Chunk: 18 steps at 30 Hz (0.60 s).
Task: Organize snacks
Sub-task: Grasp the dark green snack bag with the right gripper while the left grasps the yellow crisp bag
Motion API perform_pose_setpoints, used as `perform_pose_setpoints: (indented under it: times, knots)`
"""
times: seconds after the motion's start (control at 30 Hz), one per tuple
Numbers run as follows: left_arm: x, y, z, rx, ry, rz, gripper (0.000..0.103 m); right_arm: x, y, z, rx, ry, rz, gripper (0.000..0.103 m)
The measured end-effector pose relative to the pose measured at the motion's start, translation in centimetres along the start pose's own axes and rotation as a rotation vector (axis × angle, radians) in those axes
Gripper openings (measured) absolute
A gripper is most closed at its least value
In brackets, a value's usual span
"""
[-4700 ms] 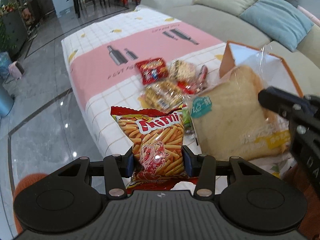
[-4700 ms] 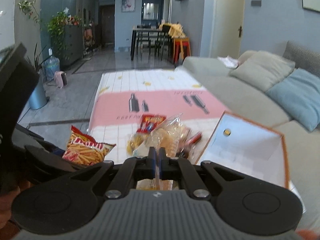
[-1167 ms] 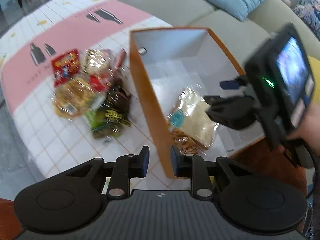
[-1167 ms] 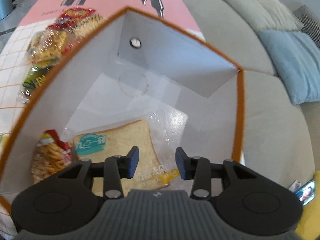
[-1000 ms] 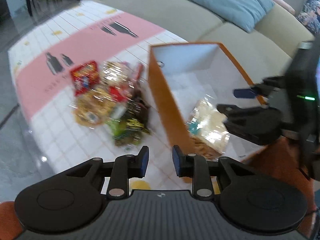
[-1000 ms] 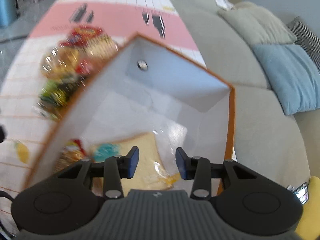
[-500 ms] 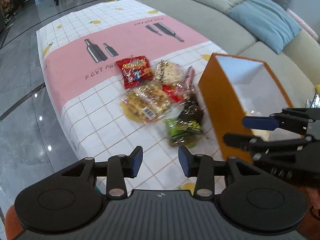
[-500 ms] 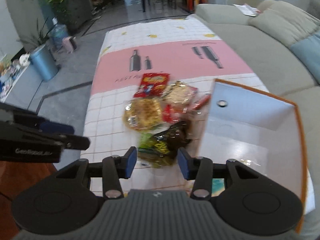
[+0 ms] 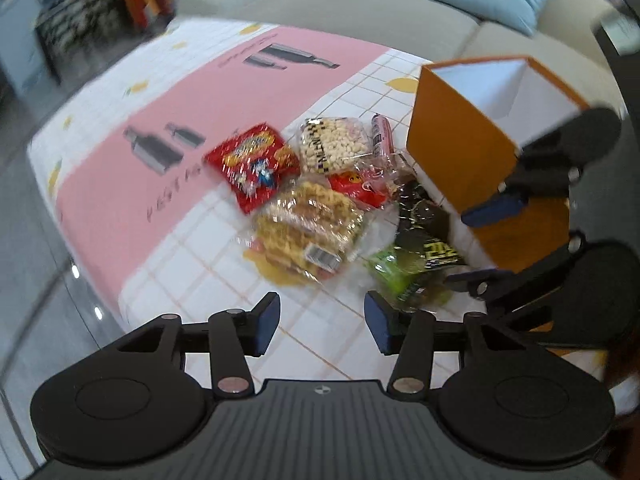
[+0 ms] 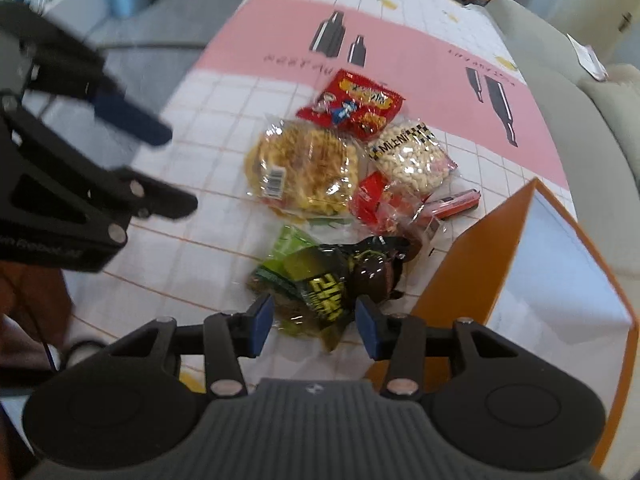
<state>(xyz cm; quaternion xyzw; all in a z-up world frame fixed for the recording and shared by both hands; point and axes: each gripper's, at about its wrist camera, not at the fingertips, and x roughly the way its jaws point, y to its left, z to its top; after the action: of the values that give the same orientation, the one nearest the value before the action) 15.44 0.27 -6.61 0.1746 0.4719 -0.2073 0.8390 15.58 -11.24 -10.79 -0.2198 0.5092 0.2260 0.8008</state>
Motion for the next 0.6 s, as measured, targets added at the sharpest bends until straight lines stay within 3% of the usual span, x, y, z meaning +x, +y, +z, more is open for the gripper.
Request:
perform_pose_setpoints:
  times: [0.27,0.6]
  knots:
    - [3.2,-1.9,-0.7,0.217,-0.036,0.033,0.058,2.6,0.0,0.4,-0.059,0.036,0.006,0.045]
    - [7.0,-2.2,-0.5,0.210,-0.038,0.060,0.058,4.1,-0.9,0.1,0.000,0.066,0.019,0.039]
